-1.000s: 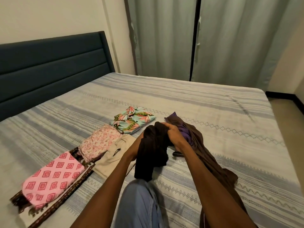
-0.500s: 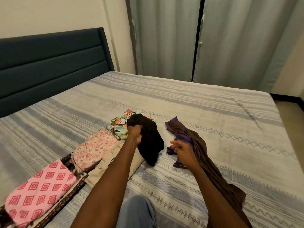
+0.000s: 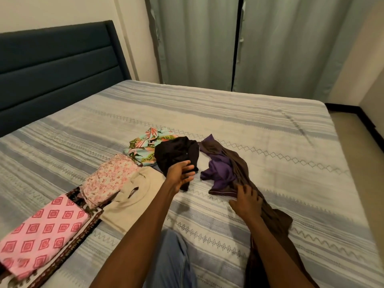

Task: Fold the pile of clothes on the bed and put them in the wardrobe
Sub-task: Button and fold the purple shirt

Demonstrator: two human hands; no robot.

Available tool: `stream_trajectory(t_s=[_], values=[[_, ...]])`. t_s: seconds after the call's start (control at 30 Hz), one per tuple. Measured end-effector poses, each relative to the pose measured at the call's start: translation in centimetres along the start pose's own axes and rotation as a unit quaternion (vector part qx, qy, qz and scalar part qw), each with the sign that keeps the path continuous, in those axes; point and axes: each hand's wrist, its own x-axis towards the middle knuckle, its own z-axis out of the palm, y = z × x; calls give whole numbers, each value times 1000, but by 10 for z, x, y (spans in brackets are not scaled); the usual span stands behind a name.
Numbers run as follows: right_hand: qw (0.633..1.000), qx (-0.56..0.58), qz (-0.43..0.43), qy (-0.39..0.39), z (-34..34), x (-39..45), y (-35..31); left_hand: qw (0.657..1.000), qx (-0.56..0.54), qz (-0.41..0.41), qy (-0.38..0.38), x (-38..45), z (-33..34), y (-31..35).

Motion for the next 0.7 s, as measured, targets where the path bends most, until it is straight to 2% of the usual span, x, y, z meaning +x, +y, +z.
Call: stream_trajectory(t_s=[0.07,0.17,0.27,0.33,0.43,0.57,0.63,0.7], values=[[999,-27,12,-41,5,-13,22,998,21,-47,-29,-5,10,-24],[1000,4,-4,19,0,-24,41,992,97,-76,-41,-22,28,-55],[985,170,0,2,-16,-32,49,983,146,-82,-70,-45,48,-82],[950,312,13,1,-28,-39,52,981,145,-90,-96,-62,63,-91],[892,451,22,-9,-49,-53,54,979,158,-13,-130,-69,83,-104],[838,544,50,-19,-68,-71,56,980,100,118,-127,-79,107,-103],[838,541,58,-30,-75,-78,58,981,66,151,-104,-86,119,-94],[852,519,47,-50,-83,-85,58,985,35,143,-90,-93,129,-83]])
